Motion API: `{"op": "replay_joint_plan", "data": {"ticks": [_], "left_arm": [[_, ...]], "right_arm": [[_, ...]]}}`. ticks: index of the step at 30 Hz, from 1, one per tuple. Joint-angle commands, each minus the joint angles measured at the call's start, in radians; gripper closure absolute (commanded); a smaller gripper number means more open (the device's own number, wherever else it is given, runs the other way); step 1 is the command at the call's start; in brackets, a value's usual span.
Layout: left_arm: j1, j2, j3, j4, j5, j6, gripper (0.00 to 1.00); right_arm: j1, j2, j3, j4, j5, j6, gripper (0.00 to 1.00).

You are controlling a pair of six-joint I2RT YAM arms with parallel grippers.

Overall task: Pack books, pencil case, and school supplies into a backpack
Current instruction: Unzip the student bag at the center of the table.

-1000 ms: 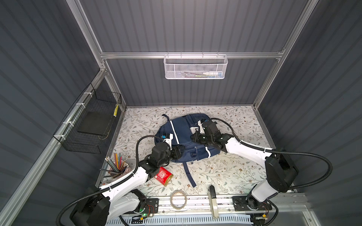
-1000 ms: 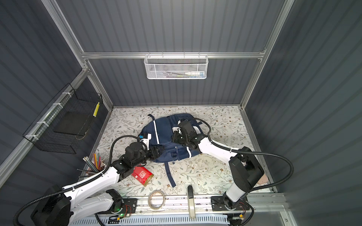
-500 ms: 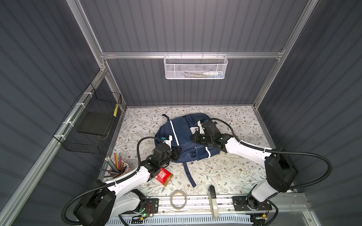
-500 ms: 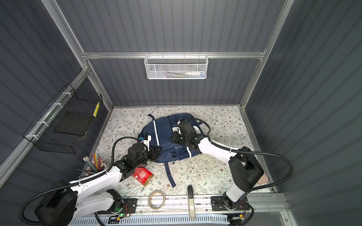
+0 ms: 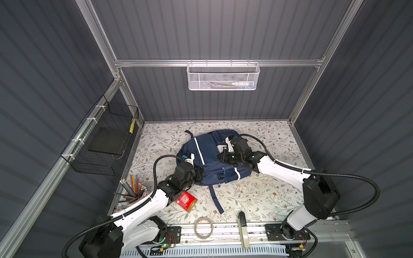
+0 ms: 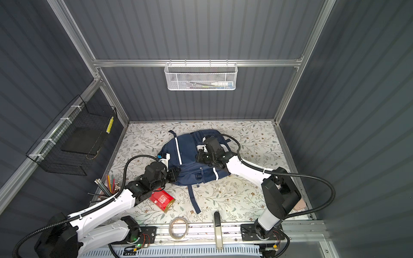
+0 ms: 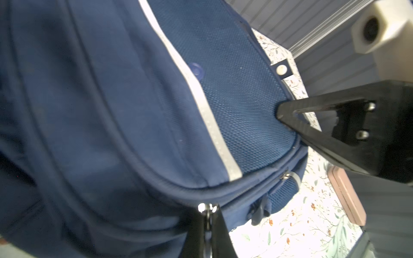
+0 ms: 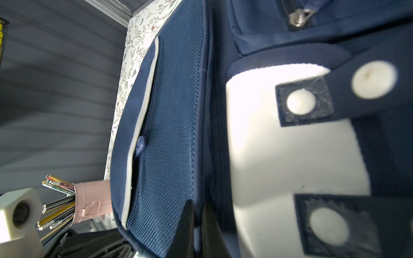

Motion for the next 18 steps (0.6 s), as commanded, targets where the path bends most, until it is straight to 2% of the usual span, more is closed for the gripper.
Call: {"op": "replay_joint_plan", "data": {"ticks": [1, 7, 12, 14, 15, 17, 18], "left_arm": [[0.019, -0.017, 0.029, -0.145, -0.071, 0.036, 1.00], [0.027, -0.047, 0.084, -0.204, -0.097, 0.109, 1.00], [0.025, 0.022, 0.107, -0.145, 0.057, 0.131, 1.00], [0.011, 0.056, 0.095, -0.092, 0.112, 0.112, 1.00], [-0.004, 0.069, 0.089, -0.070, 0.125, 0.108, 1.00], [-0.055, 0.094, 0.096, -0.053, 0.113, 0.112, 1.00], [-0.070, 0.100, 0.103, -0.054, 0.108, 0.117, 1.00]], "right_arm": [[-0.042, -0.034, -0.009, -0.050, 0.014, -0.039, 0.97], [-0.091, -0.034, 0.034, -0.127, 0.030, -0.124, 0.97], [-0.117, 0.001, 0.119, -0.231, 0.123, -0.180, 0.97], [-0.152, 0.000, 0.107, -0.219, 0.081, -0.141, 0.95], [-0.158, -0.010, 0.094, -0.197, 0.069, -0.139, 0.90], [-0.147, -0.053, 0.061, -0.143, 0.049, -0.177, 0.57], [-0.138, -0.075, 0.049, -0.132, 0.053, -0.207, 0.51]]}}
